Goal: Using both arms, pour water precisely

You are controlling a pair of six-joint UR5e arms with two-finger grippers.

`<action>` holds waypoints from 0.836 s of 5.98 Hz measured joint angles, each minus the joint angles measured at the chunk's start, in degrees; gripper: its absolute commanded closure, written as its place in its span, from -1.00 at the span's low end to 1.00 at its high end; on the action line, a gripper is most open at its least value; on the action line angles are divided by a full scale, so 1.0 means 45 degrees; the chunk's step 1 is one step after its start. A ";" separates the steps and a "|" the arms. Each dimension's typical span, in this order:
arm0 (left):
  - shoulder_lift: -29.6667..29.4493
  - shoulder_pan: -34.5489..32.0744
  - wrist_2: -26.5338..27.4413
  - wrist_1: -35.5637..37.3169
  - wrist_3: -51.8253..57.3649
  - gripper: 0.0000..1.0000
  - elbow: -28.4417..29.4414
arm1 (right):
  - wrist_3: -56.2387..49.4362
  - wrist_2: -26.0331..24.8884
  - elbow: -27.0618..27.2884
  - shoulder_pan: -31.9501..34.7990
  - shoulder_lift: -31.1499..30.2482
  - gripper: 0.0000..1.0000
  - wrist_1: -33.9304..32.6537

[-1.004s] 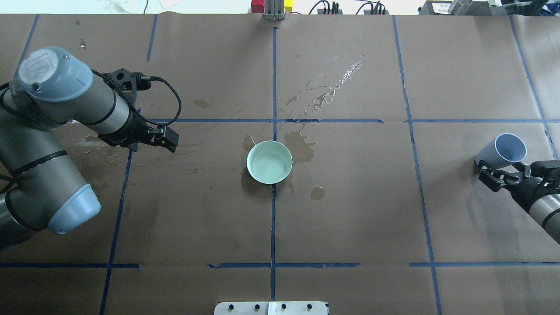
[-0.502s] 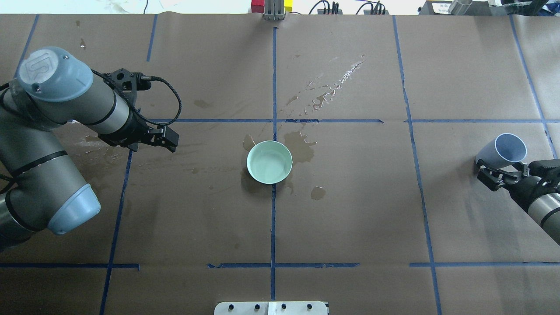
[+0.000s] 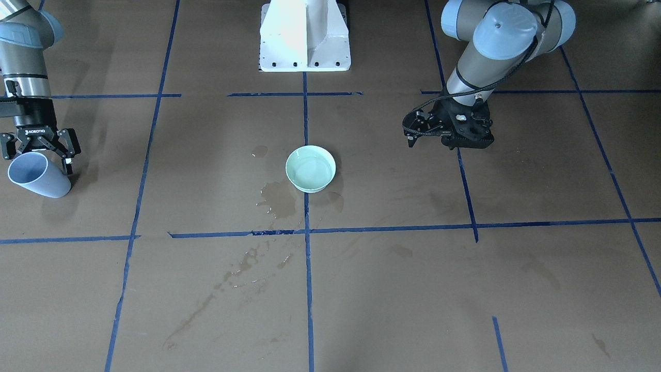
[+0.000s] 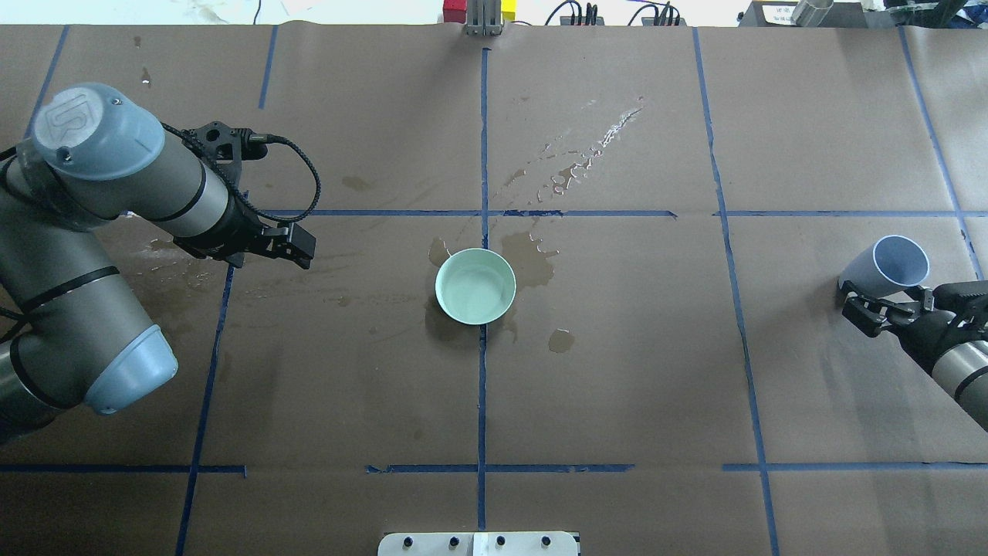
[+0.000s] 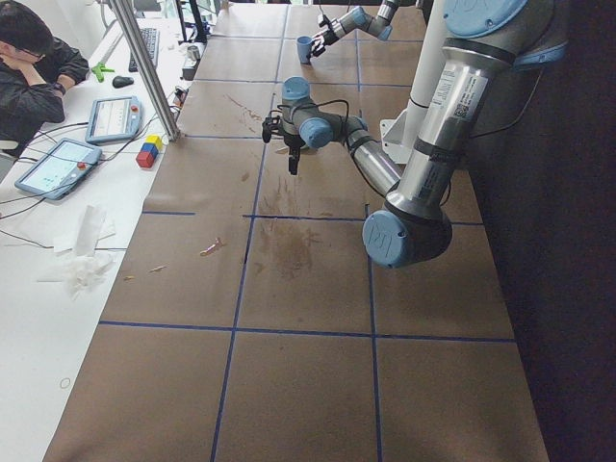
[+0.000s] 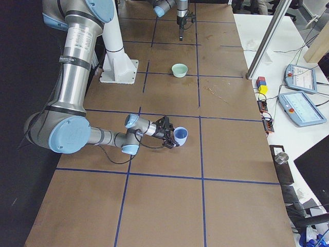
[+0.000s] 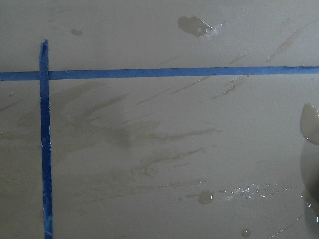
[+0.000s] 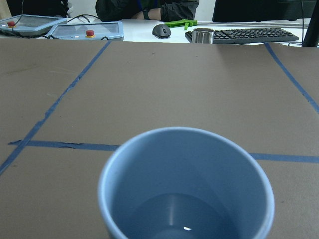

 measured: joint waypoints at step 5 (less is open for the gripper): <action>0.0004 -0.0006 0.0008 -0.0001 0.0000 -1.00 -0.0008 | -0.0178 -0.0429 -0.0065 0.0166 0.0451 -1.00 -0.0035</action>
